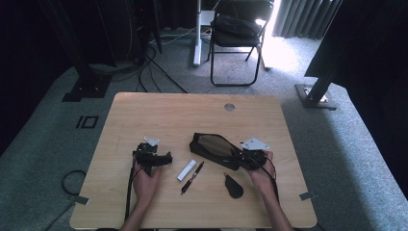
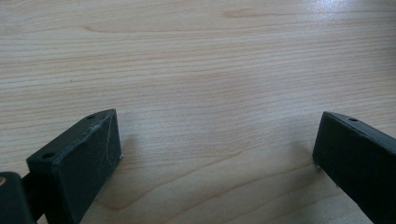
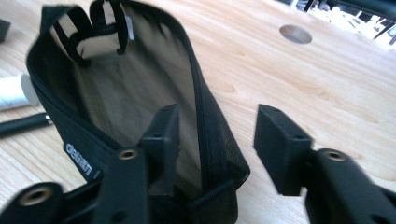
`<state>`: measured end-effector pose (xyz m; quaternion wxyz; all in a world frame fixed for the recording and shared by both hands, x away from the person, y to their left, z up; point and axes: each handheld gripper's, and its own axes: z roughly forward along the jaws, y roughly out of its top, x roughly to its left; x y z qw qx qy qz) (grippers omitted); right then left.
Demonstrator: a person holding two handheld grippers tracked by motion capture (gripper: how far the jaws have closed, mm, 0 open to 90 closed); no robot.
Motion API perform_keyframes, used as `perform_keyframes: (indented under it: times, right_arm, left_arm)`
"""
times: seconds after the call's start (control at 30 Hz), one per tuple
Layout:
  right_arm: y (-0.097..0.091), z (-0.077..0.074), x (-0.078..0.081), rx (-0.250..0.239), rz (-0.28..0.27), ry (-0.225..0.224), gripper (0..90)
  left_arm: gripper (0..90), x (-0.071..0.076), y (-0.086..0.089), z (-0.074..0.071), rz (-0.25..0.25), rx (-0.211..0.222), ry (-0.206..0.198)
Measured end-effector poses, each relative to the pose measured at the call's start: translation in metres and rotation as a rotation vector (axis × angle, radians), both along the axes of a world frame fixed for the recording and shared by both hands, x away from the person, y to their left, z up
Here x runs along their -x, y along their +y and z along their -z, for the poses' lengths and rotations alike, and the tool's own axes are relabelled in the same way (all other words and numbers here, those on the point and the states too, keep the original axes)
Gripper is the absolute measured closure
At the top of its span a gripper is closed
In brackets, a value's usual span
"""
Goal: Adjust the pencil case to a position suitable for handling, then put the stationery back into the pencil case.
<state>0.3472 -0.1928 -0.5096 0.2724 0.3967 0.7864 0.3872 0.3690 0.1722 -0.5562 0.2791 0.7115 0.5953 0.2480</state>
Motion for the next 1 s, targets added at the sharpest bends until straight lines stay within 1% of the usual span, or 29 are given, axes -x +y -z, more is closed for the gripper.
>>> perform_keyframes:
  times: [0.1, 0.2, 0.27, 0.43, 0.5, 0.73, 0.93, 1.0]
  right_arm:
    - [-0.001, -0.006, 0.003, -0.011, -0.001, -0.026, 44.8]
    - [-0.002, -0.012, 0.007, -0.028, 0.0, -0.051, 43.5]
    - [-0.003, -0.017, 0.012, -0.036, -0.009, -0.064, 43.2]
    - [-0.005, -0.022, 0.02, -0.052, -0.018, -0.064, 45.4]
    - [-0.006, -0.024, 0.023, -0.057, -0.027, -0.056, 48.5]
    - [-0.005, -0.025, 0.036, -0.055, -0.034, -0.043, 46.8]
    - [-0.005, -0.025, 0.046, -0.042, -0.037, -0.055, 44.8]
    - [-0.005, -0.025, 0.05, -0.033, -0.028, -0.062, 43.8]
  left_arm:
    - [1.3, 0.0, 0.0, 0.0, 0.001, 0.0, 0.001]
    - [1.3, 0.0, 0.0, 0.0, 0.002, 0.0, 0.001]
    - [1.3, 0.0, 0.0, 0.0, 0.002, 0.0, 0.0]
    - [1.3, 0.0, 0.0, 0.0, 0.002, 0.0, 0.001]
    - [1.2, 0.0, 0.0, 0.0, 0.002, 0.0, 0.001]
    - [1.3, 0.0, 0.0, 0.0, 0.002, 0.0, 0.001]
    - [1.3, 0.0, 0.0, 0.0, 0.002, 0.0, 0.001]
    - [1.3, 0.0, 0.0, 0.0, 0.002, 0.0, 0.001]
